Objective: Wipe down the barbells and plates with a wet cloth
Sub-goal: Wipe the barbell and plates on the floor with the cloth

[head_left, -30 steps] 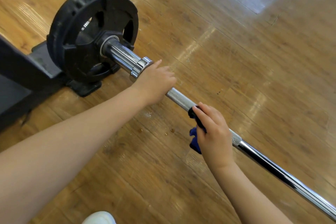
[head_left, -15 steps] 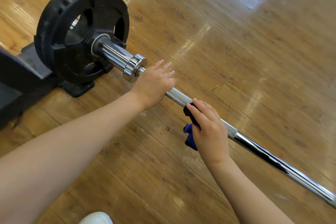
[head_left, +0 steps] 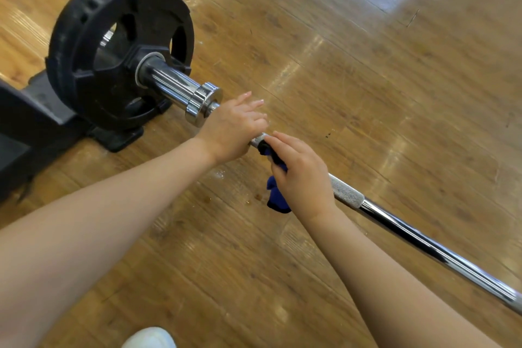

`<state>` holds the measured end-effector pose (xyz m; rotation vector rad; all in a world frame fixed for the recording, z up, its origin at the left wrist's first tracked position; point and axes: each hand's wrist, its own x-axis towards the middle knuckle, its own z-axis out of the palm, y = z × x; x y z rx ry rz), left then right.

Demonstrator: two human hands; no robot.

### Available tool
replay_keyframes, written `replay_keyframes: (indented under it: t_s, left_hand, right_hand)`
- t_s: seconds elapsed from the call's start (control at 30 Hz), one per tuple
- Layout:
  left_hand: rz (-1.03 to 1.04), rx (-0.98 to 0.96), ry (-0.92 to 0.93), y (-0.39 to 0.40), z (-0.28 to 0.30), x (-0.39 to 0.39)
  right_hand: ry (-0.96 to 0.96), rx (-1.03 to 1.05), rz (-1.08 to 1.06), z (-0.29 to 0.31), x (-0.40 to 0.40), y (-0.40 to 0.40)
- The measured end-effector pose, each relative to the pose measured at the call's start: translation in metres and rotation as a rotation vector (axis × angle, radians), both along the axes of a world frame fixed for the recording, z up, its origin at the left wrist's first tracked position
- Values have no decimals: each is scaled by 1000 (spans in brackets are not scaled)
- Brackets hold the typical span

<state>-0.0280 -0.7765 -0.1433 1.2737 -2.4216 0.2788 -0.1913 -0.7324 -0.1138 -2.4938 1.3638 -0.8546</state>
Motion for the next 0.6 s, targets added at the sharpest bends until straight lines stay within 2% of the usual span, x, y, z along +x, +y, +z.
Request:
replay_keyframes:
  t_s: [0.17,0.3,0.43,0.6]
  left_hand:
    - [12,10,2,0,-1,0]
    - [11,22,12,-1,-3,2]
    - [14,30,-13,2,1,0]
    - [58,-13,-94,12,-1,-9]
  right_hand:
    - [23,52,-80,-8,-31,14]
    - [35,-1,-145,-4,-43,21]
    - [31,-26,-82,0,-15,3]
    - [6,60,-73,-10,-20,8]
